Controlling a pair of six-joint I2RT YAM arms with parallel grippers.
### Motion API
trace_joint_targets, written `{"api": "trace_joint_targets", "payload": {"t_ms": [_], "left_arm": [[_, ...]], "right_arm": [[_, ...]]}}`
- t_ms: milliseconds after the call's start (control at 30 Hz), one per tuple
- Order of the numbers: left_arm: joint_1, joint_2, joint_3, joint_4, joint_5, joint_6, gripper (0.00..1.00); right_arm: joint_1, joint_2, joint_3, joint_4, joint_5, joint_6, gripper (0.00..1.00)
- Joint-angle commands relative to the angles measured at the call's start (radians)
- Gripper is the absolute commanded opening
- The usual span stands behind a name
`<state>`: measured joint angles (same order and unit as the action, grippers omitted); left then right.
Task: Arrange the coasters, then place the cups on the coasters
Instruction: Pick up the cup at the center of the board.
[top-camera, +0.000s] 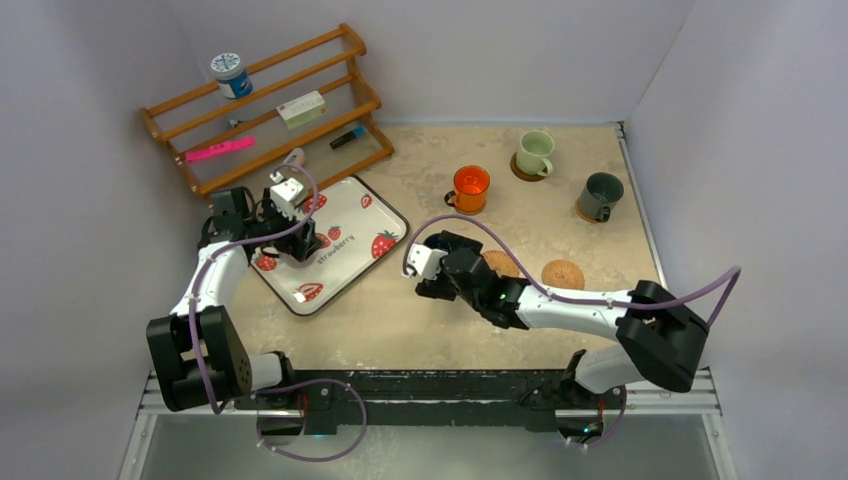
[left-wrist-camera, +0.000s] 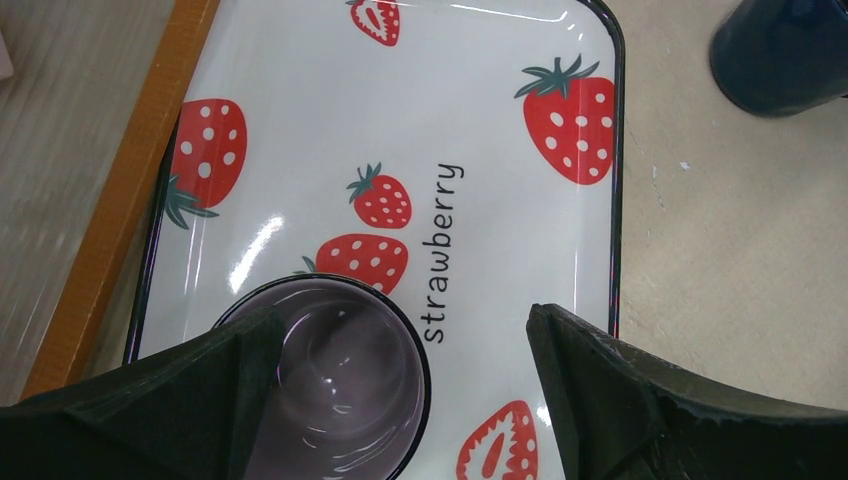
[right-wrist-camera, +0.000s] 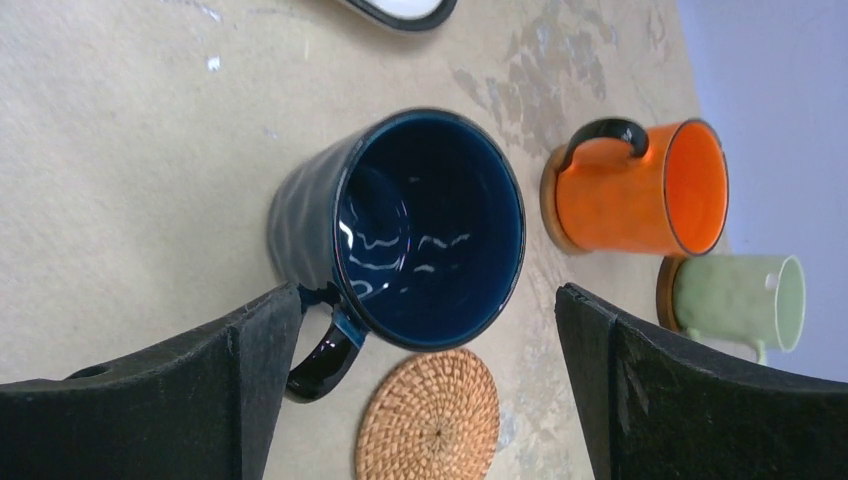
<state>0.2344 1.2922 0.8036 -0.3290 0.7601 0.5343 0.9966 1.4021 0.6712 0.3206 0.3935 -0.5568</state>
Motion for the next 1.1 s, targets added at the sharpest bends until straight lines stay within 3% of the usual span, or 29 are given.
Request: {"api": "trace_joint_targets", "payload": {"t_ms": [0, 333, 600, 1067], "left_arm": [[0.004, 0.006, -0.003, 0.023, 0.047, 0.004, 1.0], [0.003, 0.012, -0.002, 0.015, 0.057, 0.006, 1.0], [0.003, 0.005, 0.0, 0.003, 0.058, 0.009, 1.0], [0.003, 0.011, -0.005, 0.056, 0.036, -0.053, 1.0]], "right_arm": [[-0.041, -0.045, -0.016, -0.046, -0.031, 0.032, 0.99], [-0.177, -0.112, -0.006, -0.155, -0.305, 0.13, 0.99], [-0.296, -0.117, -0.018, -0.14, -0.503, 0.173, 0.87], [-0.334, -0.04, -0.015, -0.074, -0.563, 0.237, 0.75]]}}
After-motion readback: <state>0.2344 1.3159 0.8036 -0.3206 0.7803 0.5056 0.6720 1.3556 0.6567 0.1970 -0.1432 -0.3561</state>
